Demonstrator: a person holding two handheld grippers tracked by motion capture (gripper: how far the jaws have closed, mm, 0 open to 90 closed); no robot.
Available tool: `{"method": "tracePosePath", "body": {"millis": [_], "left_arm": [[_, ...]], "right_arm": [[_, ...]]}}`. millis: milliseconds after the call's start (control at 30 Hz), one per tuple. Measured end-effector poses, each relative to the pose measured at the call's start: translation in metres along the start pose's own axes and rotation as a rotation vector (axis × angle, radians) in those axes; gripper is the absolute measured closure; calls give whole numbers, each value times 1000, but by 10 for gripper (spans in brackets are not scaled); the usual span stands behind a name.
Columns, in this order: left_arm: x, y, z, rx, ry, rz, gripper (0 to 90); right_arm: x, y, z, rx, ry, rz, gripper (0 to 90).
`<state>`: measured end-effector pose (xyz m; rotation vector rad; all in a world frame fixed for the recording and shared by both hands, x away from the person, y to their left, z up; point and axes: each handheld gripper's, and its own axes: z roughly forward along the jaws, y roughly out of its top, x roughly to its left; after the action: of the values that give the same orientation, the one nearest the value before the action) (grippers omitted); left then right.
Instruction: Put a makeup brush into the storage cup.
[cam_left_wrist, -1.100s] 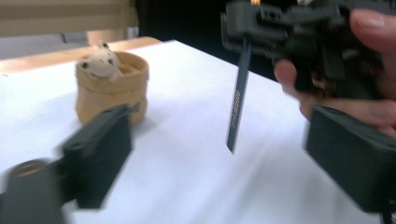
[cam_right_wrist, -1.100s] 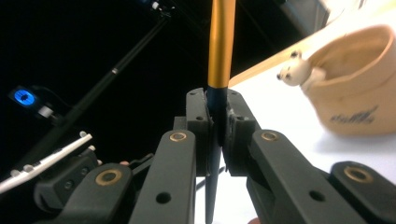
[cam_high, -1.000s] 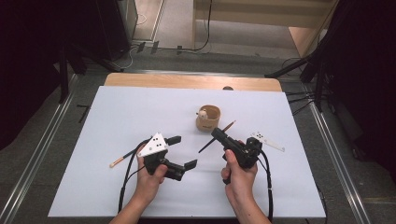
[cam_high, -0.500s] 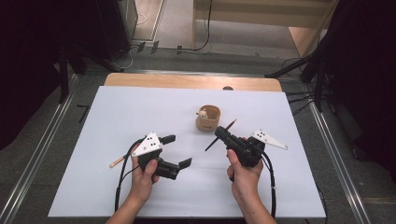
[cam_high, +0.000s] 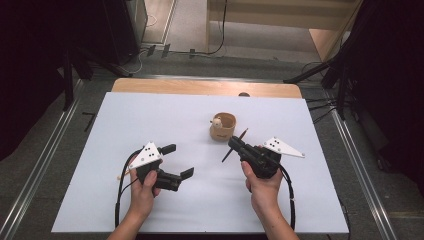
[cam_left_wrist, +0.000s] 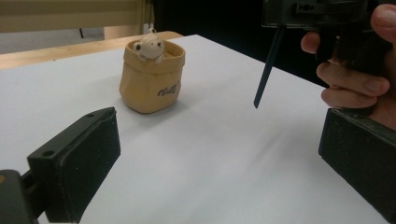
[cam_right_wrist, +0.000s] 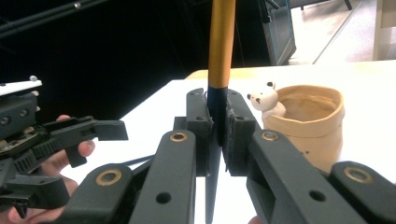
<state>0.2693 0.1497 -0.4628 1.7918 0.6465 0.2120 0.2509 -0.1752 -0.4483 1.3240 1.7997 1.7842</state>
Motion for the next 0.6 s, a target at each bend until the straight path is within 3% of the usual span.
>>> {"method": "tracePosePath", "body": {"millis": [400, 600], "left_arm": [[9, -8, -17, 1, 30, 10, 0], [16, -13, -29, -11, 47, 3, 0]], "right_arm": [[-2, 2, -1, 16, -35, -63, 844], [-4, 5, -3, 10, -49, -67, 844]]}}
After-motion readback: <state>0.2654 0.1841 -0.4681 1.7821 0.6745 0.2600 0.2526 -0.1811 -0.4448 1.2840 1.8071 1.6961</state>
